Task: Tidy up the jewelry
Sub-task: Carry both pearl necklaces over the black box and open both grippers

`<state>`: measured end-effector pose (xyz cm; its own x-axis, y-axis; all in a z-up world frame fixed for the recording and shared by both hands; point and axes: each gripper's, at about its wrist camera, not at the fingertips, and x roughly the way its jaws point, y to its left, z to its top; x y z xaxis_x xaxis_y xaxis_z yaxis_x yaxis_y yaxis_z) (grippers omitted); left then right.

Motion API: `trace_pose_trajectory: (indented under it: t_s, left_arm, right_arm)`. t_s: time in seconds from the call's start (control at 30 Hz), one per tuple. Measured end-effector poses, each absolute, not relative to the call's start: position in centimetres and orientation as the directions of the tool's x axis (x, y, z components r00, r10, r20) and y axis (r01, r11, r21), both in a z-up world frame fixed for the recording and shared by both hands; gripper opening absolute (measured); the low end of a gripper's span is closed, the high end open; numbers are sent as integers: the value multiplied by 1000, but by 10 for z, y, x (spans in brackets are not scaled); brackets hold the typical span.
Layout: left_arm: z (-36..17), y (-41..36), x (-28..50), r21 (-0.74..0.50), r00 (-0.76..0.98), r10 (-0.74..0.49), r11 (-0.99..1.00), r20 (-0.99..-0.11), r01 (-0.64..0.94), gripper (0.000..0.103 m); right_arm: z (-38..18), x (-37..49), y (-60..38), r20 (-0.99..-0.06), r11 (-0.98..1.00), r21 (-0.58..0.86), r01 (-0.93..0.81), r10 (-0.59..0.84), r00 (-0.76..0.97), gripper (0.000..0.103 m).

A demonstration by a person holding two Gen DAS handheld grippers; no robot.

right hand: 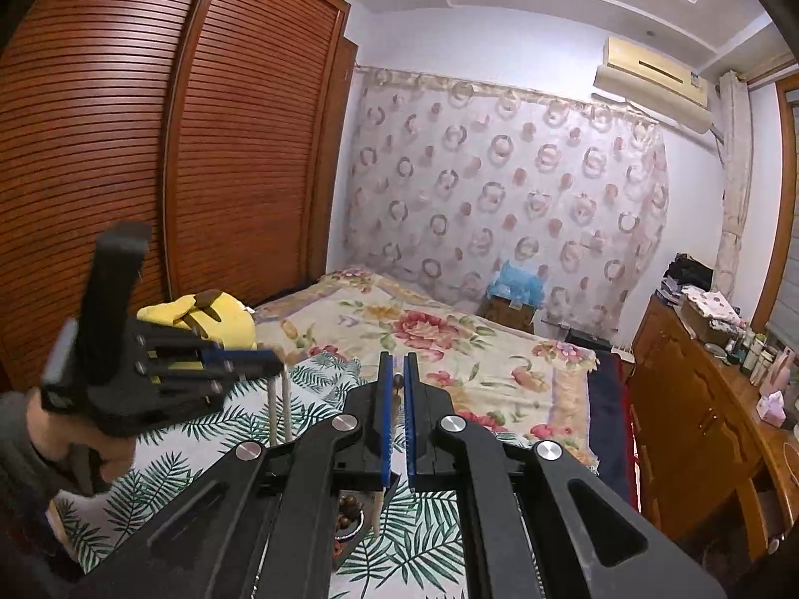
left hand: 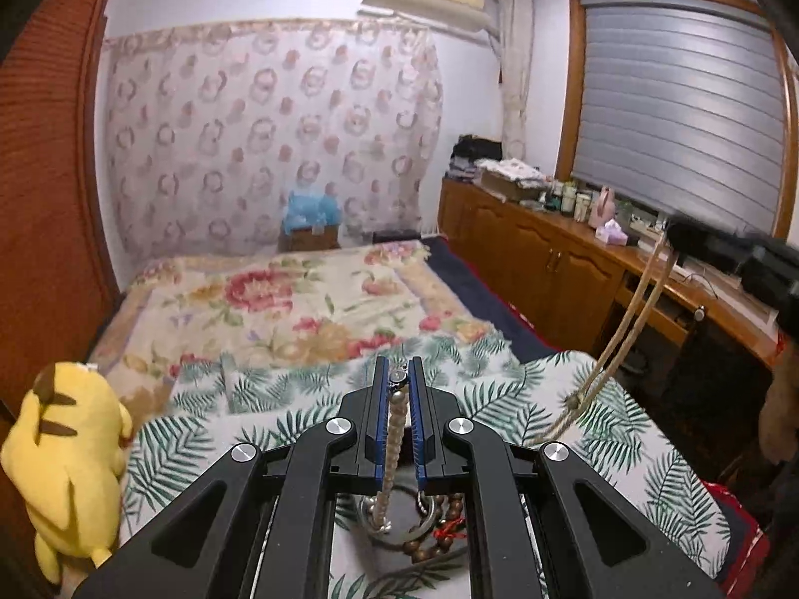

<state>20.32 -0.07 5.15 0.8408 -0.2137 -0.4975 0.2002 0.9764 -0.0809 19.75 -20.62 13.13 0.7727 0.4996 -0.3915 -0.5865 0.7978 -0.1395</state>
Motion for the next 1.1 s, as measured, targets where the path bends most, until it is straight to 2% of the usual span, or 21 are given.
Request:
trace_pose_trajectory:
  t_s: [0.2,0.63,0.87,0.93,1.1]
  left_arm:
    - [40,0,206,-82,833,-210,977,-512,196,7]
    - [20,5,206,-96,812,-222,975,-539,203,7]
    - [9,12,194,-97,807,-214,976,-551,193,9]
    - [5,15,191,-101,804,-213,977,-555,189,15]
    - [-8,18,175,-81,800,-196,980,-568,183,18]
  right_arm:
    - [136,203,-199,-376,798,-139,-586,505,777,5]
    - [114,242,-178,-402,812,-90,-576,500,767,5]
    - [73,266,-163,-488,809,-69,-584,483,727,5]
    - [57,269,-158,-518,805,-67,-590,478,710,5]
    - [27,273,-146,-570,798,-90,-596,450,688,5]
